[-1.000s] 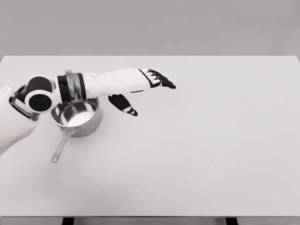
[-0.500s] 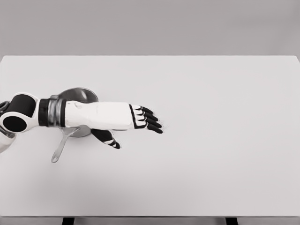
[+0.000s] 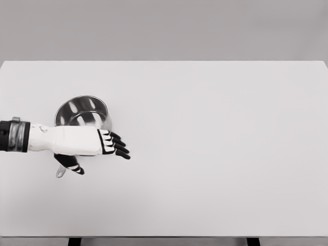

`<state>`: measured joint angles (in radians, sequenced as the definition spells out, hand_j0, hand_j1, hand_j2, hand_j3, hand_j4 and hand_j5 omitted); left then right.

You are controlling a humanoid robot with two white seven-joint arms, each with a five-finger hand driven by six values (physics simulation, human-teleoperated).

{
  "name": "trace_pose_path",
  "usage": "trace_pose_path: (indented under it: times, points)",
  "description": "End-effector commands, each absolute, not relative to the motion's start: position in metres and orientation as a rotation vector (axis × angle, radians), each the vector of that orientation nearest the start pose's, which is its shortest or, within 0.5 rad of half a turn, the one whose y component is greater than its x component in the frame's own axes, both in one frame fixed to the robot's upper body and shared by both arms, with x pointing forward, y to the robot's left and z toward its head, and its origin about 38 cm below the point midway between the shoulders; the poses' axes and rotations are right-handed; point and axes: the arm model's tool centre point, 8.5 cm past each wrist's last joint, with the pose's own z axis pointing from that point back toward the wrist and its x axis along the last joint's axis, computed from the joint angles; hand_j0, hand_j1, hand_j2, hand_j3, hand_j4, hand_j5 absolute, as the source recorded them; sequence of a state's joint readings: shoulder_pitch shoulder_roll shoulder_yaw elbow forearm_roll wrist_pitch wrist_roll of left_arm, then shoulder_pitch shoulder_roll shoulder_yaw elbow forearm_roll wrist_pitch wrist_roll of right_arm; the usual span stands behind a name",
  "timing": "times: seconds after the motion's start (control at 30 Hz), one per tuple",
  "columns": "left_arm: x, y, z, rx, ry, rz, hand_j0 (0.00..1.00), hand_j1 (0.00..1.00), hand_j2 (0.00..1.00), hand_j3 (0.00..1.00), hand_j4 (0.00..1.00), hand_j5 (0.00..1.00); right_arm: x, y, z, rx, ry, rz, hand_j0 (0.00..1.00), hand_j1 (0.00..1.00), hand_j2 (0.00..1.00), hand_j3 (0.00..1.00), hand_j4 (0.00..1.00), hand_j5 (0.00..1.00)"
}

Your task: Rotate pot handle

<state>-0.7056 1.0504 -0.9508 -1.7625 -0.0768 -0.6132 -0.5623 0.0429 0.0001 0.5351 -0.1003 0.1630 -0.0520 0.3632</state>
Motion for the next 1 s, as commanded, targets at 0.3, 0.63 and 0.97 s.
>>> trace_pose_path:
  times: [0.3, 0.63, 0.97]
  points:
    - [0.343, 0.289, 0.209, 0.077, 1.846, 3.158, 1.00, 1.00, 1.00, 1.00, 1.00, 1.00, -0.012, -0.227, -0.261, 0.317, 0.050, 0.705, 1.00, 1.00, 1.00, 1.00, 1.00, 1.00]
    - [0.354, 0.316, 0.203, -0.036, 1.795, 3.260, 1.00, 1.00, 1.00, 1.00, 1.00, 1.00, -0.012, -0.227, -0.261, 0.317, 0.050, 0.705, 1.00, 1.00, 1.00, 1.00, 1.00, 1.00]
    - [0.379, 0.355, 0.201, -0.196, 1.816, 3.372, 1.00, 1.00, 1.00, 1.00, 1.00, 1.00, -0.012, -0.227, -0.261, 0.317, 0.050, 0.705, 1.00, 1.00, 1.00, 1.00, 1.00, 1.00]
